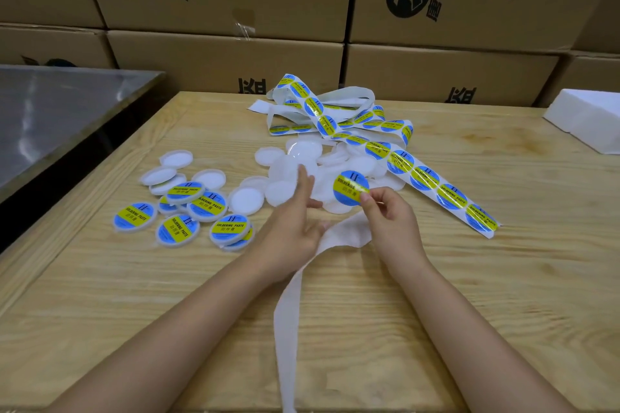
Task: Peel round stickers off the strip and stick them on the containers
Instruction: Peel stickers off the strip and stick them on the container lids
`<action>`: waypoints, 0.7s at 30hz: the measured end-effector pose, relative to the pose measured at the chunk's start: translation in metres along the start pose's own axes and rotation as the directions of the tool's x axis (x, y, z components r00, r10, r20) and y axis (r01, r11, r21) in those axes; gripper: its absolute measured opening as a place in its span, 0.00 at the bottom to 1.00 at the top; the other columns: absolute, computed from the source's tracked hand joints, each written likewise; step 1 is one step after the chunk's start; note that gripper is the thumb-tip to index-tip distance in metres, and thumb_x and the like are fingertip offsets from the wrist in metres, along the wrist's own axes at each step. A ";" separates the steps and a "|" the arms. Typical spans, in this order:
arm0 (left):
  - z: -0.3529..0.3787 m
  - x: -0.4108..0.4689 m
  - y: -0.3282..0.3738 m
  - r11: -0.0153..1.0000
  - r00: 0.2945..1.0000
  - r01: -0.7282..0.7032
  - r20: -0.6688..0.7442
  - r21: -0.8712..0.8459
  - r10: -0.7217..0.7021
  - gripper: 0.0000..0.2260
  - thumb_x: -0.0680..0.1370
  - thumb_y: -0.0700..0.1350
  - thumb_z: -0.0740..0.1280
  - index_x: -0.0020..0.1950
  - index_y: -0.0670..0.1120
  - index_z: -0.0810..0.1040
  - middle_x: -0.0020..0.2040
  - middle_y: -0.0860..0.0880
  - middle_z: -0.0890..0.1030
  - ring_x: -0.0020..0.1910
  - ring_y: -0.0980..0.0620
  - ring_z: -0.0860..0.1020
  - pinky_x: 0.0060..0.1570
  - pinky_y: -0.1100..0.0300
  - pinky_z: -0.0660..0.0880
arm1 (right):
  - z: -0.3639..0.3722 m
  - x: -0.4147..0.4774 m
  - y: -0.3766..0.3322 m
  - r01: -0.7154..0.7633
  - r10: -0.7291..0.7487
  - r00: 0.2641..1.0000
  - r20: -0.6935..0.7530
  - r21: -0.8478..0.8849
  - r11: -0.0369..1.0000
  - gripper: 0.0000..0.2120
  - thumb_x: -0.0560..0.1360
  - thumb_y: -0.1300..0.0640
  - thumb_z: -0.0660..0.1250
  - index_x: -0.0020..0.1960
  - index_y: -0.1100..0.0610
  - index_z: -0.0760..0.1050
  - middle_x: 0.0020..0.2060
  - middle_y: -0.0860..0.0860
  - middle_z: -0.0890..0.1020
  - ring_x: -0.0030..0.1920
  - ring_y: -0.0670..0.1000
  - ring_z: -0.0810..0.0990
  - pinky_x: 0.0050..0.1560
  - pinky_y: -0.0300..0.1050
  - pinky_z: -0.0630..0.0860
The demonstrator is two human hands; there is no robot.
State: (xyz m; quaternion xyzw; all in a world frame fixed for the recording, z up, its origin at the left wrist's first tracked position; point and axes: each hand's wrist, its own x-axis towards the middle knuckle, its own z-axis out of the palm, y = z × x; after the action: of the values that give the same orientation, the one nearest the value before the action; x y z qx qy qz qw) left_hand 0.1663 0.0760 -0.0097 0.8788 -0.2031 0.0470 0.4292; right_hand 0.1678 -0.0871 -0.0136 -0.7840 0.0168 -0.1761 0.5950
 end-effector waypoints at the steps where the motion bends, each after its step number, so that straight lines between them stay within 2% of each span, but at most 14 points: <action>1: -0.004 0.001 -0.002 0.998 1.000 -0.004 -0.019 0.066 0.006 0.40 0.75 0.45 0.68 0.76 0.52 0.42 0.69 0.58 0.64 0.62 0.60 0.70 0.60 0.66 0.65 | -0.002 0.001 0.001 -0.001 0.001 1.000 -0.014 0.006 1.000 0.09 0.78 0.57 0.64 0.39 0.50 0.72 0.35 0.42 0.76 0.38 0.41 0.73 0.39 0.33 0.68; 4: -0.020 0.001 -0.007 0.905 0.990 -0.065 -0.085 0.420 0.110 0.34 0.69 0.59 0.66 0.72 0.53 0.62 0.64 0.53 0.68 0.61 0.51 0.69 0.60 0.55 0.65 | -0.004 0.003 0.002 0.020 -0.019 1.000 -0.023 0.003 1.000 0.08 0.78 0.56 0.64 0.39 0.50 0.72 0.36 0.42 0.76 0.38 0.40 0.73 0.39 0.31 0.67; 5: -0.025 0.000 -0.007 0.843 0.992 -0.053 -0.068 0.536 0.105 0.32 0.67 0.64 0.64 0.68 0.54 0.65 0.60 0.52 0.68 0.59 0.51 0.68 0.57 0.55 0.63 | -0.004 0.003 0.002 0.030 -0.030 0.999 -0.021 -0.010 0.999 0.07 0.77 0.56 0.64 0.40 0.50 0.71 0.36 0.41 0.76 0.38 0.38 0.74 0.39 0.29 0.68; 7: -0.032 -0.002 -0.008 0.734 0.999 -0.039 0.012 0.678 0.042 0.31 0.66 0.69 0.62 0.64 0.55 0.65 0.56 0.53 0.67 0.57 0.50 0.68 0.53 0.54 0.61 | -0.002 0.002 0.003 0.050 -0.051 0.999 -0.012 -0.048 0.998 0.05 0.76 0.55 0.66 0.43 0.51 0.71 0.39 0.41 0.77 0.41 0.35 0.75 0.40 0.26 0.68; 9: -0.034 -0.003 -0.008 0.690 0.997 -0.035 0.074 0.723 -0.027 0.31 0.66 0.70 0.62 0.63 0.54 0.64 0.55 0.52 0.66 0.58 0.49 0.68 0.52 0.54 0.62 | -0.002 0.002 0.006 0.062 -0.060 0.998 0.016 -0.107 0.992 0.11 0.73 0.54 0.70 0.49 0.52 0.69 0.44 0.43 0.77 0.46 0.38 0.75 0.42 0.24 0.67; 12: -0.037 -0.003 -0.007 0.699 0.986 -0.033 0.136 0.714 -0.093 0.31 0.66 0.70 0.62 0.62 0.55 0.63 0.55 0.53 0.67 0.57 0.50 0.71 0.50 0.55 0.64 | -0.003 0.000 0.010 0.125 -0.097 0.988 0.123 -0.249 0.960 0.24 0.69 0.53 0.74 0.57 0.51 0.63 0.51 0.47 0.73 0.53 0.45 0.72 0.48 0.25 0.65; 14: -0.037 -0.004 -0.006 0.713 0.984 -0.032 0.149 0.701 -0.102 0.32 0.66 0.71 0.62 0.64 0.56 0.63 0.56 0.53 0.68 0.57 0.50 0.72 0.46 0.56 0.64 | -0.003 -0.002 0.014 0.173 -0.099 0.969 0.226 -0.338 0.925 0.31 0.68 0.52 0.75 0.63 0.53 0.60 0.55 0.48 0.69 0.57 0.48 0.69 0.57 0.35 0.66; 16: -0.037 -0.006 -0.004 0.677 0.987 -0.043 0.137 0.735 -0.086 0.36 0.64 0.73 0.61 0.66 0.57 0.61 0.57 0.53 0.68 0.57 0.50 0.72 0.43 0.57 0.62 | -0.003 -0.004 0.016 0.223 -0.097 0.947 0.307 -0.409 0.885 0.37 0.68 0.51 0.74 0.68 0.54 0.57 0.57 0.48 0.66 0.60 0.51 0.67 0.62 0.45 0.65; 18: -0.034 -0.007 -0.005 0.627 0.990 -0.065 0.129 0.776 -0.057 0.38 0.63 0.74 0.60 0.68 0.58 0.60 0.58 0.53 0.68 0.58 0.50 0.72 0.43 0.57 0.61 | -0.003 -0.004 0.018 0.287 -0.121 0.925 0.359 -0.455 0.843 0.38 0.69 0.50 0.73 0.70 0.55 0.55 0.56 0.48 0.65 0.60 0.51 0.67 0.64 0.48 0.63; 21: -0.030 -0.005 -0.010 0.660 0.993 -0.060 0.115 0.749 -0.039 0.35 0.67 0.71 0.62 0.69 0.57 0.60 0.59 0.54 0.71 0.59 0.50 0.73 0.43 0.57 0.63 | -0.005 -0.003 0.020 0.330 -0.135 0.906 0.401 -0.471 0.818 0.38 0.70 0.50 0.72 0.71 0.55 0.55 0.58 0.51 0.68 0.60 0.51 0.67 0.64 0.50 0.63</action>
State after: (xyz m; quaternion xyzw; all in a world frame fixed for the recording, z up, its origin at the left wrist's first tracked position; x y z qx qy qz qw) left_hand 0.1680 0.1063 0.0004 0.9775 -0.1963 0.0761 0.0150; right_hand 0.1666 -0.0971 -0.0319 -0.9313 -0.1389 -0.0951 0.3231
